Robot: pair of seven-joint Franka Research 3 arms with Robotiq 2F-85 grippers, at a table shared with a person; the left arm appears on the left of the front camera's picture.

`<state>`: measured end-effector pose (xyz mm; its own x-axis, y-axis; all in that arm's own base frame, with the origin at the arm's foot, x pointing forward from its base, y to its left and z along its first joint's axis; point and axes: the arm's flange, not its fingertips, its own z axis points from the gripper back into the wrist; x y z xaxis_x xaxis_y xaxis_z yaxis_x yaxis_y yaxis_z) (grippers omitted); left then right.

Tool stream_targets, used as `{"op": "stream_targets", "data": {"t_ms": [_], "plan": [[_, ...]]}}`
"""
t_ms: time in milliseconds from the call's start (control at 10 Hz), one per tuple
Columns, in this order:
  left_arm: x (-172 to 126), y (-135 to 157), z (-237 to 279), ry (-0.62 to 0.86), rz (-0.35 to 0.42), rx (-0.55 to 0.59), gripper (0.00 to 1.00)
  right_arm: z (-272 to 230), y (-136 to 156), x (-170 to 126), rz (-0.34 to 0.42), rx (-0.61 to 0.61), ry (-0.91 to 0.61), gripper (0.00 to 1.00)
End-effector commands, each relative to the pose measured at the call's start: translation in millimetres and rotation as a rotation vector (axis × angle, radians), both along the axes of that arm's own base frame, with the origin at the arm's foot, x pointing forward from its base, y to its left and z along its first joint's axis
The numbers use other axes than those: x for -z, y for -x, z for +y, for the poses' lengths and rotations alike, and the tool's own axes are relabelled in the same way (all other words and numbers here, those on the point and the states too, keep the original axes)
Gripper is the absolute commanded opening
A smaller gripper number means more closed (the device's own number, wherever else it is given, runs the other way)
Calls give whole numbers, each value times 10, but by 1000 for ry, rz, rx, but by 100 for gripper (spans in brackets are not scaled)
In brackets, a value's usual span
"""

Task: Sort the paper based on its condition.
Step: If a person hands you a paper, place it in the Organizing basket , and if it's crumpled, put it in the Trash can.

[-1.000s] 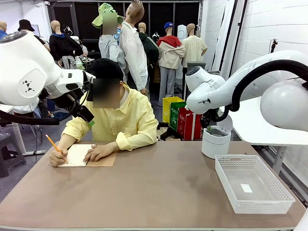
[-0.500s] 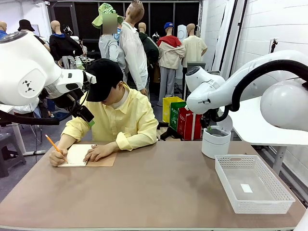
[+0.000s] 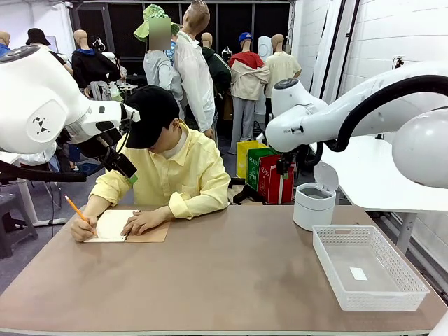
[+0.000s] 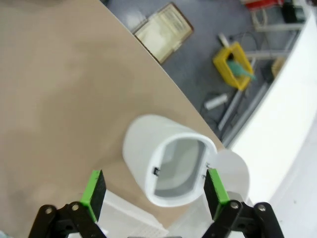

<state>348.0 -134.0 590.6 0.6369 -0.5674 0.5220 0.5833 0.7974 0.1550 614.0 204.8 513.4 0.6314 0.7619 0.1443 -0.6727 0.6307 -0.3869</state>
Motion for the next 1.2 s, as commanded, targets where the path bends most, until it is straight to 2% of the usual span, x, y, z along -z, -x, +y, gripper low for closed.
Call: {"op": "stream_targets", "data": {"t_ms": [0, 200, 500, 600, 700, 1100], "plan": [[-7, 0, 7, 1, 0, -5, 100, -35, 366, 49, 5, -124, -123, 100], [-7, 0, 7, 1, 0, -5, 100, 25, 814, -50, -56, -198, -208, 100], [-7, 0, 7, 1, 0, -5, 100, 44, 1220, -38, -60, -305, -302, 100], [-7, 0, 7, 1, 0, -5, 100, 59, 1262, -27, -45, -354, -293, 100], [-7, 0, 7, 1, 0, -5, 100, 187, 1081, -106, -74, -236, -253, 100], [-7, 0, 7, 1, 0, -5, 100, 187, 1081, -106, -74, -236, -253, 100]]}}
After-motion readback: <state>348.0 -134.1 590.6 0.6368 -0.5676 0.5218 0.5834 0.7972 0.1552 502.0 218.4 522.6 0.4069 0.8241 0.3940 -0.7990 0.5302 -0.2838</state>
